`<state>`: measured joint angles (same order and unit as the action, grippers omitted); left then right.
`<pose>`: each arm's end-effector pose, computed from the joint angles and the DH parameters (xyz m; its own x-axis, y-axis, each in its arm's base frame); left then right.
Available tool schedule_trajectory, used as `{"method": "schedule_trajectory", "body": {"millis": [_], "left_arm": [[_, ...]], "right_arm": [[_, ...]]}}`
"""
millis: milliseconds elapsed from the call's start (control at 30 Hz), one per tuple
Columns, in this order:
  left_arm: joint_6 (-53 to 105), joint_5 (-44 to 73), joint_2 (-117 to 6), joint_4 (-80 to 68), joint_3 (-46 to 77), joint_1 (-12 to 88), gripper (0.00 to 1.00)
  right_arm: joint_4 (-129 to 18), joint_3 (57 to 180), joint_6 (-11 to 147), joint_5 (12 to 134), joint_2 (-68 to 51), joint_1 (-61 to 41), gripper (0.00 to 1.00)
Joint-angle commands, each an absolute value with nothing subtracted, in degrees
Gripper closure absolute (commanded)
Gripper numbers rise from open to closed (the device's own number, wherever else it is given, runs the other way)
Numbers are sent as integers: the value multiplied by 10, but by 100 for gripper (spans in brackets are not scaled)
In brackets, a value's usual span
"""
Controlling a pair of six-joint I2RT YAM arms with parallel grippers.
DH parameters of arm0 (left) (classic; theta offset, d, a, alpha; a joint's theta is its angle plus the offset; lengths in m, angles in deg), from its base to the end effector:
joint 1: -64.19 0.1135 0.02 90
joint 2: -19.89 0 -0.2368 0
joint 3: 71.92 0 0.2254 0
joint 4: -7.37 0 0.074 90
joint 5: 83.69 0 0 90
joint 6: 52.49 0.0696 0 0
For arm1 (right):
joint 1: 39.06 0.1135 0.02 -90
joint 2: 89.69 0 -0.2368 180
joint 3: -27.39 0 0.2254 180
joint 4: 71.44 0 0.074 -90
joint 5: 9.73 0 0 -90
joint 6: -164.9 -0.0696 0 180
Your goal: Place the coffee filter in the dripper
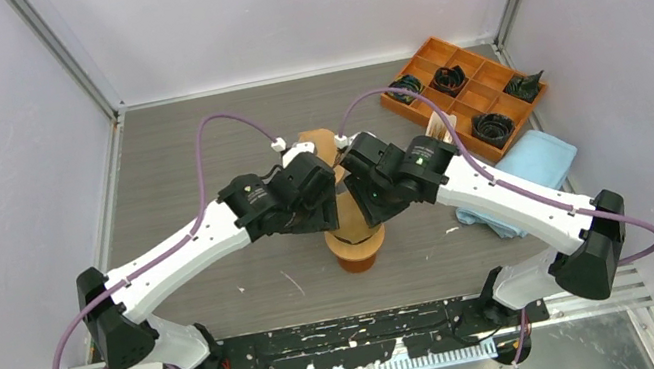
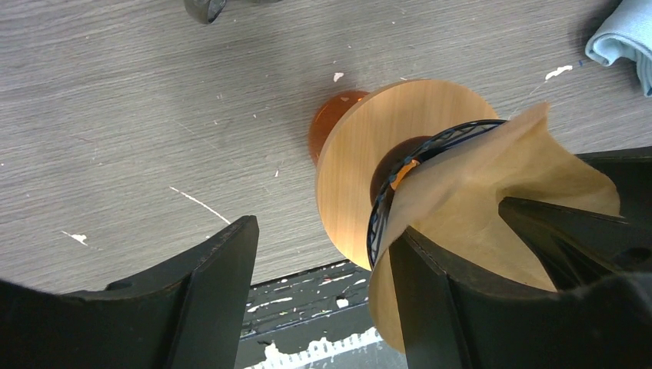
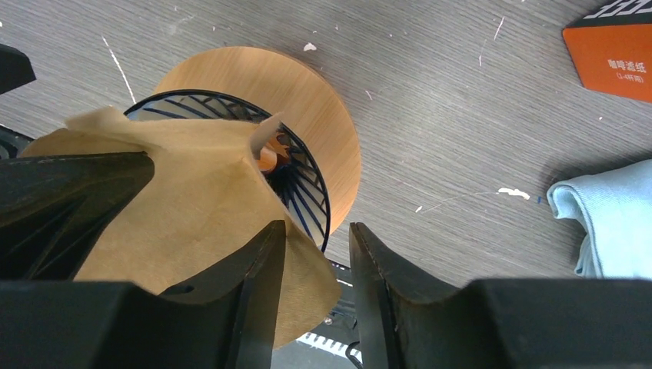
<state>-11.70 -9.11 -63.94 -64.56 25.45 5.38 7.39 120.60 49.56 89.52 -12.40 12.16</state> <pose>0.1648 -0.2365 0.2815 -0.8578 0.0077 -0.5139 0.1577 0.9556 -0.2489 0.1651 0.1876 0.2793 -0.8136 -0.3383 -0.4728 -0.4153 0.9073 0.0656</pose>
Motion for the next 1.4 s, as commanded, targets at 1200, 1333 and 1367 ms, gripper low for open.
{"method": "schedule_trajectory", "body": {"millis": [1200,1333,1367], "left_arm": [[-108,-77,-628,-590,223,58,30],[-109,-80,-626,-586,214,58,30],[-109,-81,-627,-586,213,58,30]], "right_arm": [[-21,1175,516,894,-170,88,46],[-38,1154,515,886,-172,80,46],[-40,1151,515,884,-173,79,46]]}}
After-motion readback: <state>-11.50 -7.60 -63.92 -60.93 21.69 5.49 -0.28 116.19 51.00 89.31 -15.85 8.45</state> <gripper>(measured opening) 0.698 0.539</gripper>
